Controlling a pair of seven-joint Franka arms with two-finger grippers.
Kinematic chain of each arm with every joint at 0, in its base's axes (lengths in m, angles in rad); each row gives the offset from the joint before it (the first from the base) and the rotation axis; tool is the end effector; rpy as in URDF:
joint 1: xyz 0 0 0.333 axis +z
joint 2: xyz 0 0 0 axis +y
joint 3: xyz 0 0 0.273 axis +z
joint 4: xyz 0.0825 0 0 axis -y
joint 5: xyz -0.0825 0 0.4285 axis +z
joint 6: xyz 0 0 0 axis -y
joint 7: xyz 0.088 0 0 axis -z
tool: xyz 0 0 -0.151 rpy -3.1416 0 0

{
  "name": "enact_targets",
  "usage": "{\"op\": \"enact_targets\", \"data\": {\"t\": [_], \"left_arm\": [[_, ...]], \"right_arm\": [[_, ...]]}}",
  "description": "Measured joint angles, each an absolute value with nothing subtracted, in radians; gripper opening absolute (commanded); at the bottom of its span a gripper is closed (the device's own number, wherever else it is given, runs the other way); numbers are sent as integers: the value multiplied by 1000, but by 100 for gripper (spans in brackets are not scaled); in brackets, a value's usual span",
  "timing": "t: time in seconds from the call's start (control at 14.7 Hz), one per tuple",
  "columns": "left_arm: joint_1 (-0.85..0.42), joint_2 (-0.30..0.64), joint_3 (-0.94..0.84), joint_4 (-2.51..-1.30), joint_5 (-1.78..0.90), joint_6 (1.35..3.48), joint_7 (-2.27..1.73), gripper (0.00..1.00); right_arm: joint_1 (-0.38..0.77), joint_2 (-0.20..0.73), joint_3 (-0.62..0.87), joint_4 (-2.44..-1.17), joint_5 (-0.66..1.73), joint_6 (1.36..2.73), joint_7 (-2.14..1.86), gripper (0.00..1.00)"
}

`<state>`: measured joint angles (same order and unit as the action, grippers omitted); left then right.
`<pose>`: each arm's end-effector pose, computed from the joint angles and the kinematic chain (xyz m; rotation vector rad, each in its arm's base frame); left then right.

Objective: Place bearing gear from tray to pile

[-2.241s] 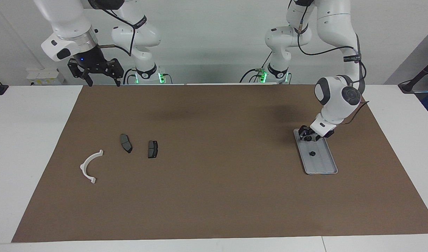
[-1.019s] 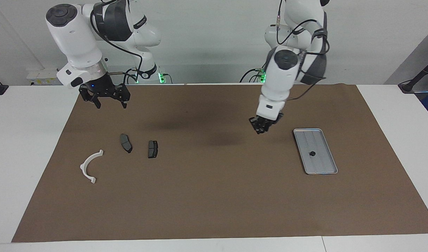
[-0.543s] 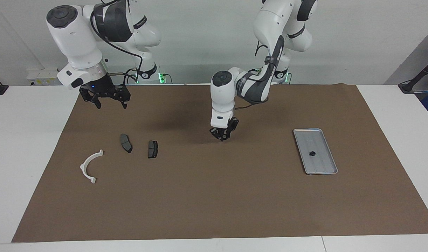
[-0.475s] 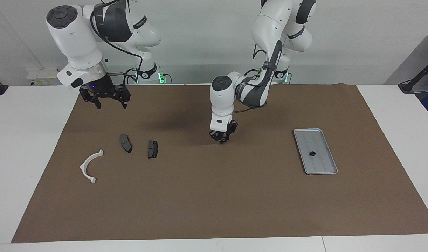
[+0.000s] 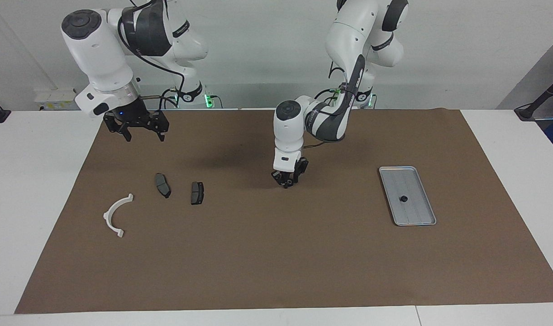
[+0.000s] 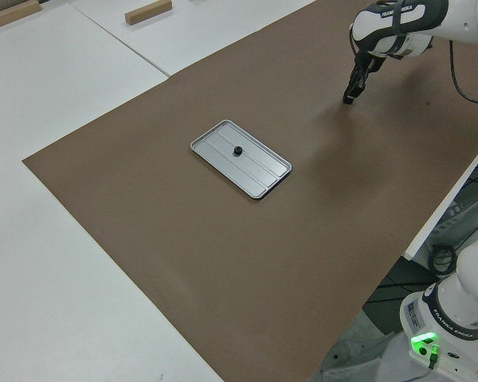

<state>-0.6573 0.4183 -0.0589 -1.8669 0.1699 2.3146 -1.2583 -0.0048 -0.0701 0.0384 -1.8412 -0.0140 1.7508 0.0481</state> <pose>0.5011 -0.4250 0.1830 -3.0337 -0.6693 -0.1601 0.5842 0.0180 0.4539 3.1241 -0.0187 -0.0307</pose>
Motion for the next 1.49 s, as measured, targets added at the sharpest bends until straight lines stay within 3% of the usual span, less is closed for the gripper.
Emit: {"op": "enact_targets", "data": {"t": [0.2,0.34,0.54,0.68,0.95,1.22,1.49], "left_arm": [[-623,398,-56,-1819,168,2237,-1187,100],[-559,315,-56,-1764,127,2106,-1029,100],[-377,147,-45,-1647,68,1810,-631,100],[-222,103,-40,-1600,46,1742,-358,100],[-8,173,-35,-1630,19,1878,43,100],[7,294,-47,-1699,19,2062,69,99],[6,319,-52,-1809,19,2175,69,95]], "right_arm": [[17,-69,41,-1857,-10,1752,109,100],[78,-63,43,-1878,-8,1798,233,100],[202,-30,47,-1904,-7,1894,446,100],[282,15,48,-1911,-6,1972,608,100],[451,155,51,-1904,-6,2155,954,100],[556,283,51,-1830,-6,2220,1161,100],[634,412,47,-1727,-34,2219,1274,100]]}}
